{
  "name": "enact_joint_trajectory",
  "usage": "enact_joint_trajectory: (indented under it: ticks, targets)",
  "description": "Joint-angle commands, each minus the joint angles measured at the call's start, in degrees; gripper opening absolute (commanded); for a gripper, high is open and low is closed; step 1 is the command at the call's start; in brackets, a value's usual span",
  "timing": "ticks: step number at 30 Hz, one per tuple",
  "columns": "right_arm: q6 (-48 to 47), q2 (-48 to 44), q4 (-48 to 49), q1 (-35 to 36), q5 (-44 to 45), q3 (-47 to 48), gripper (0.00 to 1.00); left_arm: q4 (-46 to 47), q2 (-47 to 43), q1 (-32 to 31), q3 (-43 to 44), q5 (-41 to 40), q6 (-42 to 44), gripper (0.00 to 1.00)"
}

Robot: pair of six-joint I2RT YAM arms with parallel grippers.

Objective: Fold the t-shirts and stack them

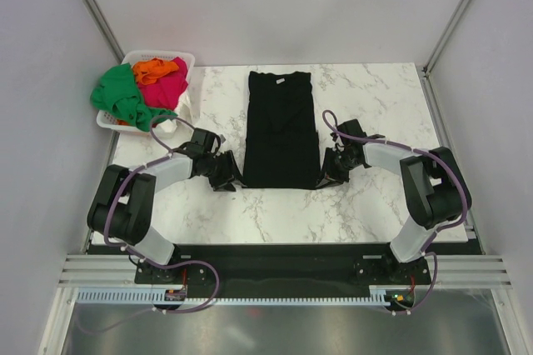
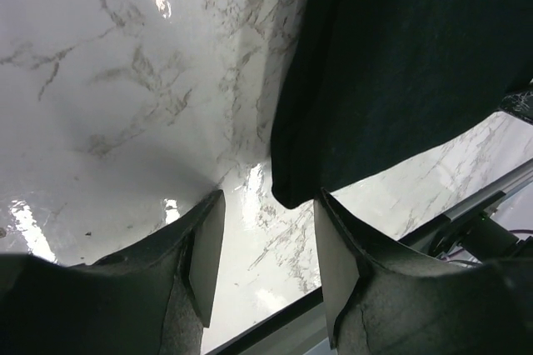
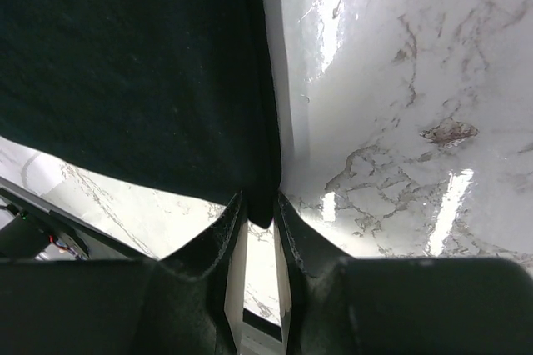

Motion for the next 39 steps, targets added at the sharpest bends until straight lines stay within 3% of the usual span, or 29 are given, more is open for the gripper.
enact_joint_trajectory:
  ticks: [1,4,10,16,23,29,39]
  targets:
    - [-0.8,1.2,1.3,0.3,0.9,-0.6,0.25,3.9,-0.2,-0.3,-0.4,0.8,-1.7,0.54]
    - [-0.9,1.4,1.2,0.3,0.9,-0.5,0.25,4.1,0.8,-0.4,0.0,0.8,-2.3,0.53]
    - [-1.1,1.9,1.2,0.3,0.8,-0.2,0.25,5.3,2.1,-1.3,0.4,-0.1,-3.1,0.41]
    - [-1.1,2.4,1.1,0.5,0.9,0.1,0.19,5.3,2.7,-2.7,1.0,-1.8,-3.7,0.33]
    - [-1.1,2.6,0.9,0.3,0.9,0.5,0.03,5.4,3.5,-3.6,2.1,-2.4,-4.8,0.02]
    - [-1.2,0.2,-0.1,0.3,1.2,0.3,0.00,4.0,1.0,-4.3,2.1,-1.1,-6.0,0.02]
    - [-4.4,-17.2,-12.4,0.4,1.1,-1.5,0.00,-11.2,-18.8,-5.4,-0.4,-1.7,-8.6,0.02]
